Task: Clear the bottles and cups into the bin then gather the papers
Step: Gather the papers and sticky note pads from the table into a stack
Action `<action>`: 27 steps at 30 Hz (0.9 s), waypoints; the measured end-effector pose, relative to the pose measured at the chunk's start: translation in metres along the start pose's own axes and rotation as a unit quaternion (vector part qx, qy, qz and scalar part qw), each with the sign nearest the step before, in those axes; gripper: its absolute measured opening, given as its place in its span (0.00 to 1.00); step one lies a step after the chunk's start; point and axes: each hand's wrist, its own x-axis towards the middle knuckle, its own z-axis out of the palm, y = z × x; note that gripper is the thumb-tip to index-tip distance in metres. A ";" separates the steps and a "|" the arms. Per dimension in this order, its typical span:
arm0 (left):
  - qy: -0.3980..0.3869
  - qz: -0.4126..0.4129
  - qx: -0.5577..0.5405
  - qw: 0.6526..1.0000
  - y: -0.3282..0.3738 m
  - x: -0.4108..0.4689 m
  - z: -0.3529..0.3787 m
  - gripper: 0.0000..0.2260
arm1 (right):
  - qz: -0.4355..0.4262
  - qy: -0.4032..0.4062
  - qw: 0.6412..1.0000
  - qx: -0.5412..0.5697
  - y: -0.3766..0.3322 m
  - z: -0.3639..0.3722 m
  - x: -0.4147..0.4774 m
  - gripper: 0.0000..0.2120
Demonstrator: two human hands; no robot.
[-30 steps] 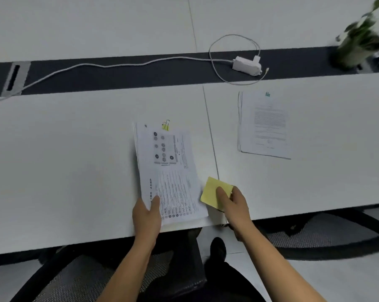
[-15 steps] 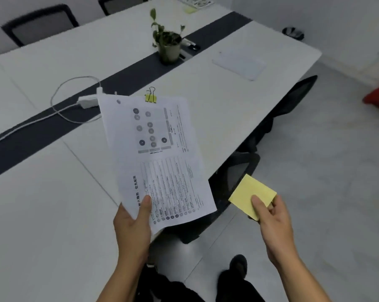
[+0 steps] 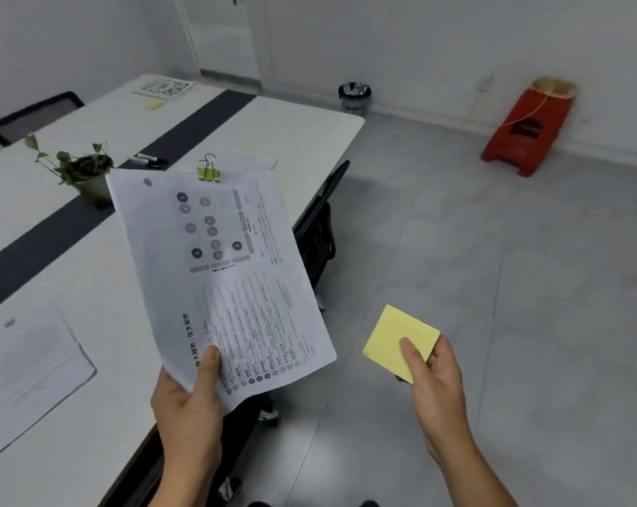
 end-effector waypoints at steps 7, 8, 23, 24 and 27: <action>-0.010 0.044 -0.023 0.999 0.014 0.043 0.148 0.08 | -0.050 -0.019 0.999 0.010 -0.048 -0.027 0.144 0.09; -0.011 0.052 -0.031 0.998 0.014 0.056 0.172 0.08 | -0.058 -0.022 0.998 0.011 -0.054 -0.026 0.169 0.08; -0.110 0.065 -0.114 0.985 0.072 0.273 0.616 0.09 | -0.148 0.043 0.988 0.022 -0.233 -0.057 0.594 0.17; -0.120 0.067 -0.108 0.985 0.075 0.283 0.643 0.08 | -0.147 0.049 0.987 0.032 -0.239 -0.062 0.620 0.16; -0.130 0.081 -0.082 0.985 0.074 0.318 0.724 0.08 | -0.143 0.060 0.986 0.063 -0.248 -0.071 0.706 0.15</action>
